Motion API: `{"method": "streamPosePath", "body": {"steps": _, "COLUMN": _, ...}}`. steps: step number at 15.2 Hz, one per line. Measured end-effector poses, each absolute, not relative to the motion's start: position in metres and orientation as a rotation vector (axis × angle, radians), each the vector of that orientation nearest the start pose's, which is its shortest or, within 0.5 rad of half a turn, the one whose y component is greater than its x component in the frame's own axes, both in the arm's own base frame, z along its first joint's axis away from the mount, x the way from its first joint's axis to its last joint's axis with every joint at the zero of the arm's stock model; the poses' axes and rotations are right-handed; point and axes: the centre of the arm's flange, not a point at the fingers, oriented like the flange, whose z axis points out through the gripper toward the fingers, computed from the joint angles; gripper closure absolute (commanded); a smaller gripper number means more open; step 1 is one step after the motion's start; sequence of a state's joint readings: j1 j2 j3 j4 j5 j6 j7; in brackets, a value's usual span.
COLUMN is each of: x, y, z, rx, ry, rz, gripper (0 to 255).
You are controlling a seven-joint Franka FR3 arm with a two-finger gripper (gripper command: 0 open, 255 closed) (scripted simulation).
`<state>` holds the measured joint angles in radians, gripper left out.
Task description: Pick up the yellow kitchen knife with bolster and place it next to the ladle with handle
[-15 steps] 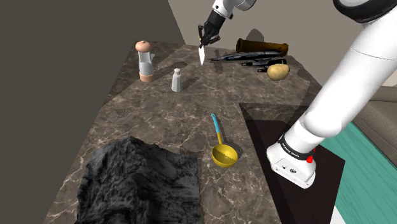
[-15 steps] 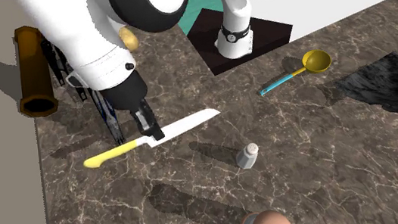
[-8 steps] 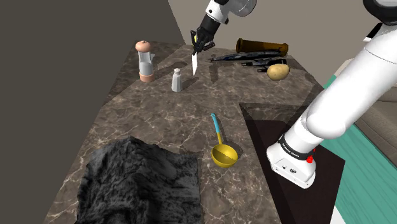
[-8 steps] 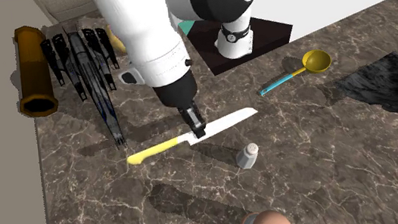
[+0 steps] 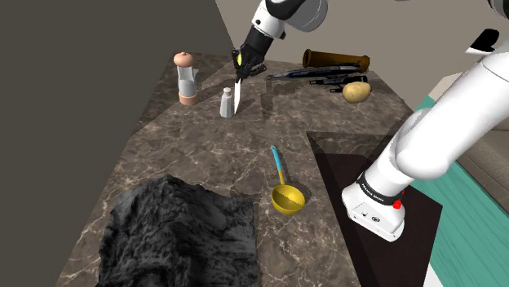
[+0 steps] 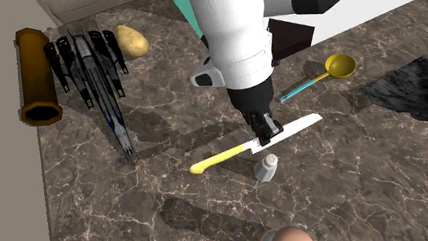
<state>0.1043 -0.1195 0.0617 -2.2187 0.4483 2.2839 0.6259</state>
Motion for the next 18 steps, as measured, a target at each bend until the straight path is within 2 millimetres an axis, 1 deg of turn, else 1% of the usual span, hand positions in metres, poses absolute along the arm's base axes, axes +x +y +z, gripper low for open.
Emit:
{"method": "streamPosePath", "body": {"steps": 1, "x": 0.511, "y": 0.112, "z": 0.444, "rx": -2.564, "ry": 0.971, "rz": -0.042, "gripper": 255}}
{"method": "streamPosePath", "body": {"steps": 5, "x": 0.491, "y": 0.161, "z": 0.446, "rx": -2.565, "ry": 0.971, "rz": -0.042, "gripper": 255}}
{"method": "streamPosePath", "body": {"steps": 6, "x": 0.484, "y": 0.174, "z": 0.445, "rx": -2.565, "ry": 0.971, "rz": -0.042, "gripper": 255}}
{"method": "streamPosePath", "body": {"steps": 9, "x": 0.471, "y": 0.206, "z": 0.448, "rx": -2.565, "ry": 0.971, "rz": -0.042, "gripper": 255}}
{"method": "streamPosePath", "body": {"steps": 10, "x": 0.463, "y": 0.22, "z": 0.448, "rx": -2.565, "ry": 0.971, "rz": -0.042, "gripper": 255}}
{"method": "streamPosePath", "body": {"steps": 11, "x": 0.462, "y": 0.232, "z": 0.447, "rx": -2.565, "ry": 0.971, "rz": -0.043, "gripper": 255}}
{"method": "streamPosePath", "body": {"steps": 12, "x": 0.455, "y": 0.242, "z": 0.447, "rx": -2.565, "ry": 0.972, "rz": -0.042, "gripper": 255}}
{"method": "streamPosePath", "body": {"steps": 14, "x": 0.45, "y": 0.267, "z": 0.446, "rx": -2.565, "ry": 0.971, "rz": -0.042, "gripper": 255}}
{"method": "streamPosePath", "body": {"steps": 18, "x": 0.425, "y": 0.318, "z": 0.448, "rx": -2.565, "ry": 0.97, "rz": -0.042, "gripper": 255}}
